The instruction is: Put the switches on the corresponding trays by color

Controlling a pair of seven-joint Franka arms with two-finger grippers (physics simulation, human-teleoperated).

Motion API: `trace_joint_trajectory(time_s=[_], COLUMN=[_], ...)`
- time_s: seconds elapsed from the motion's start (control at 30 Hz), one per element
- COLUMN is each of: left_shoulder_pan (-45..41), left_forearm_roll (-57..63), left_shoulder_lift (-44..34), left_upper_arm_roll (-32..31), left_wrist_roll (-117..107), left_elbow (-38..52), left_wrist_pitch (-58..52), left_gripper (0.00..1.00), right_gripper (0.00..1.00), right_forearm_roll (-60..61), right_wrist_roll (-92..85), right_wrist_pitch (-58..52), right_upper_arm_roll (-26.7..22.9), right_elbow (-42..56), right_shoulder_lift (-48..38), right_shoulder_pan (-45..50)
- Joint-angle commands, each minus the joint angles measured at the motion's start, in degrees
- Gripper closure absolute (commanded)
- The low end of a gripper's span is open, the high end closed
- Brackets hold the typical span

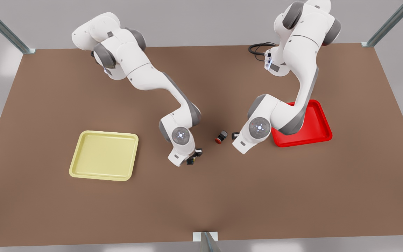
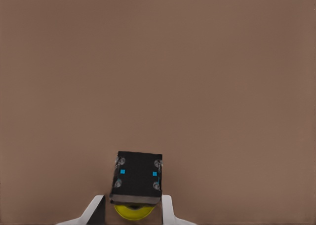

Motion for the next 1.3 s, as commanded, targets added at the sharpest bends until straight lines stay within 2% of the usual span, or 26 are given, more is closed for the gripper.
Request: trace_joint_trajectory(time_s=[0.0, 0.17, 0.2, 0.4, 0.47, 0.53, 0.63, 0.87, 1.2, 1.27], left_shoulder_pan=[-0.05, 0.12, 0.21, 0.21, 0.21, 0.21, 0.21, 0.21, -0.05, -0.67], left_forearm_roll=[0.01, 0.01, 0.01, 0.01, 0.01, 0.01, 0.01, 0.10, 0.01, -0.08], left_shoulder_lift=[-0.09, -0.09, -0.17, -0.09, 0.00, 0.00, 0.00, -0.09, 0.53, 1.14], left_upper_arm_roll=[0.00, 0.08, 0.08, 0.08, 0.08, 0.08, 0.08, 0.08, 0.08, 0.00], left_wrist_roll=[0.00, 0.00, 0.00, 0.00, 0.00, 0.00, 0.00, 0.00, -0.61, -2.28], left_elbow=[0.00, 0.00, -0.09, 0.00, 0.00, -0.09, -0.09, -0.09, 0.09, 0.53], left_wrist_pitch=[-0.09, -0.17, -0.26, -0.09, 0.00, 0.00, -0.09, -0.18, 0.17, 0.79], left_gripper=[0.00, 0.00, 0.00, 0.00, 0.00, 0.00, 0.00, 0.00, 0.00, 0.00], right_gripper=[0.45, 0.42, 0.00, 0.00, 0.00, 0.00, 0.00, 0.00, 0.00, 0.28], right_forearm_roll=[0.00, 0.09, 0.09, -0.26, -0.09, 0.44, 0.62, 2.64, 2.64, 2.64], right_wrist_roll=[0.08, -0.71, -0.44, 0.00, 0.70, 14.13, 17.22, 19.69, 19.25, 19.25], right_wrist_pitch=[-0.57, -0.57, -0.14, 2.94, 3.29, 7.33, 11.64, 11.82, 11.91, 11.91], right_upper_arm_roll=[0.00, 0.00, 0.00, -0.18, -1.93, -1.93, -1.93, -1.76, -2.02, -2.02], right_elbow=[-0.01, 0.17, 0.34, 0.43, 0.52, 0.61, 0.87, 5.26, 5.18, 5.18], right_shoulder_lift=[-0.03, 0.76, 0.85, 2.17, 2.17, 3.40, 5.42, 8.50, 9.81, 9.81], right_shoulder_pan=[-0.18, -0.53, -0.53, -1.93, -2.73, -3.43, -4.31, -1.58, -1.67, -1.67])
